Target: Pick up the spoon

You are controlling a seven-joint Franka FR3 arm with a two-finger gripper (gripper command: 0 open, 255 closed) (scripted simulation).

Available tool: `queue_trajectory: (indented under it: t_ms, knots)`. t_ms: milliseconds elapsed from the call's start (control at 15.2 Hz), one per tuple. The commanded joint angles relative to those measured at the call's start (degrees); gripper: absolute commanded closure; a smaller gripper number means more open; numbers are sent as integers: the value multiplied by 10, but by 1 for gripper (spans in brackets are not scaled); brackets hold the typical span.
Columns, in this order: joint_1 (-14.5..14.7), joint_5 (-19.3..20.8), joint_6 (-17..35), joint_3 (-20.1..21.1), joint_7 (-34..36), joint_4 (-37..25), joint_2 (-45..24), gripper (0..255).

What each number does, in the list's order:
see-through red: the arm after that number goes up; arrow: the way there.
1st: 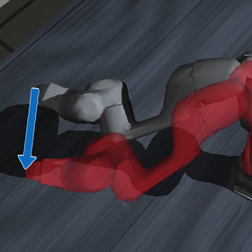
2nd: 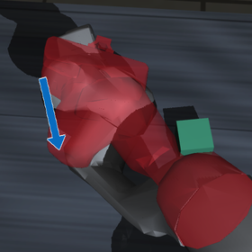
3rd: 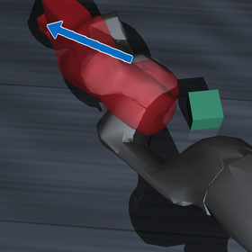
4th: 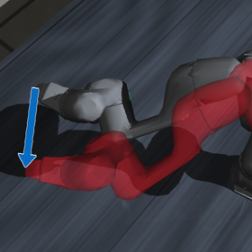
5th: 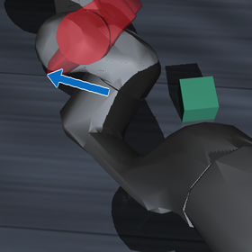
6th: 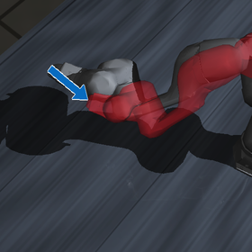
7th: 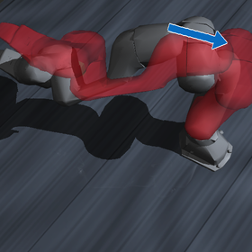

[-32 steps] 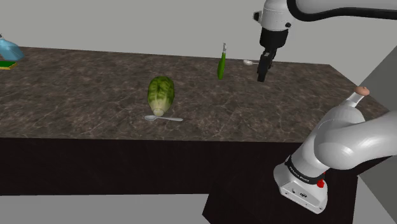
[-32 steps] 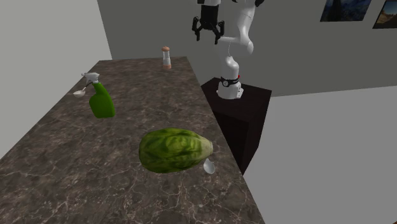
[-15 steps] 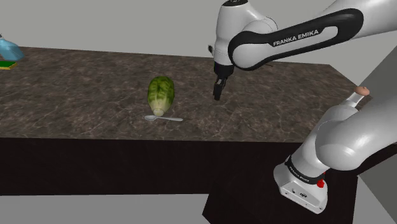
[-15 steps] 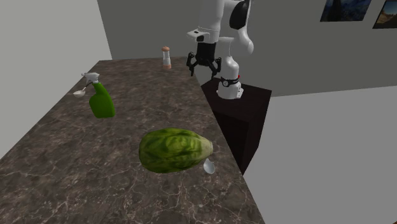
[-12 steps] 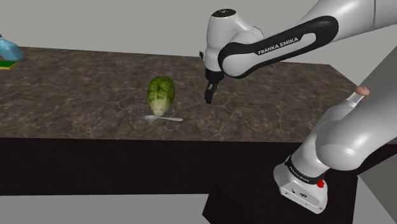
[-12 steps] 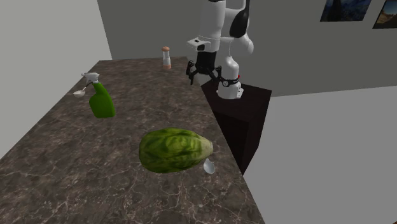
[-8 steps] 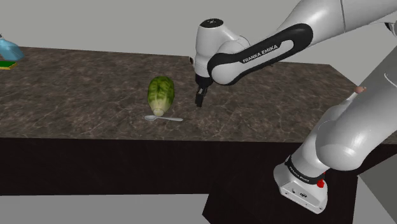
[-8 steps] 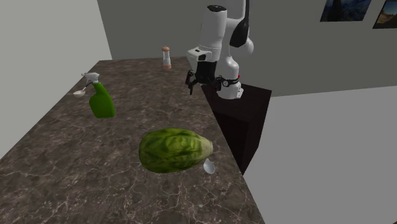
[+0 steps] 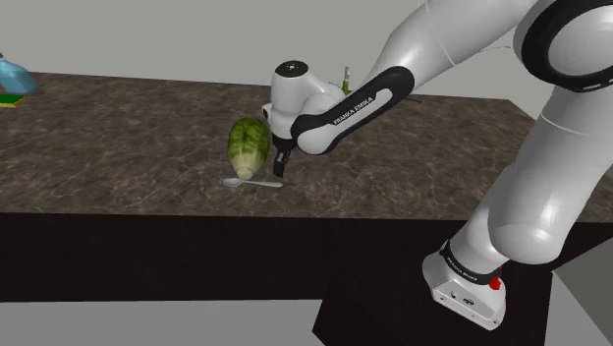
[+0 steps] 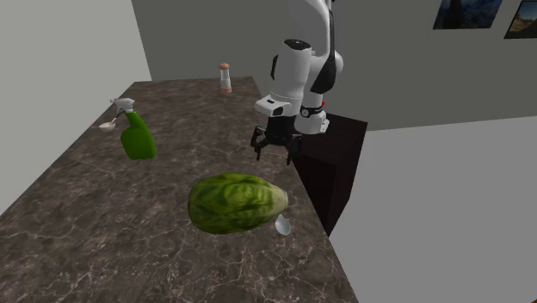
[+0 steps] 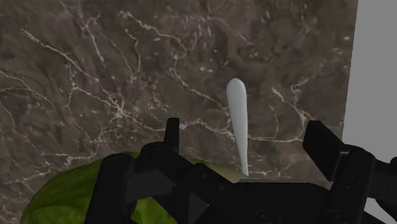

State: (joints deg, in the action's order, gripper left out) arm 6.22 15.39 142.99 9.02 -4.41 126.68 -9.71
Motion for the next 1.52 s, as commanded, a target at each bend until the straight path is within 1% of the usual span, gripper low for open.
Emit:
queue_trajectory:
  t_ms: [0, 330, 858, 990, 1056, 1452]
  knots:
    - [8, 17, 15, 1, 8, -30, -38, 0]
    - [33, 57, 47, -6, 25, -118, -139, 0]
    - [44, 80, 89, -22, 47, -120, -183, 0]
    - [44, 80, 89, -22, 47, -119, -183, 0]
    - [43, 79, 88, -22, 47, -120, -183, 255]
    - [44, 80, 88, -22, 47, -119, -182, 255]
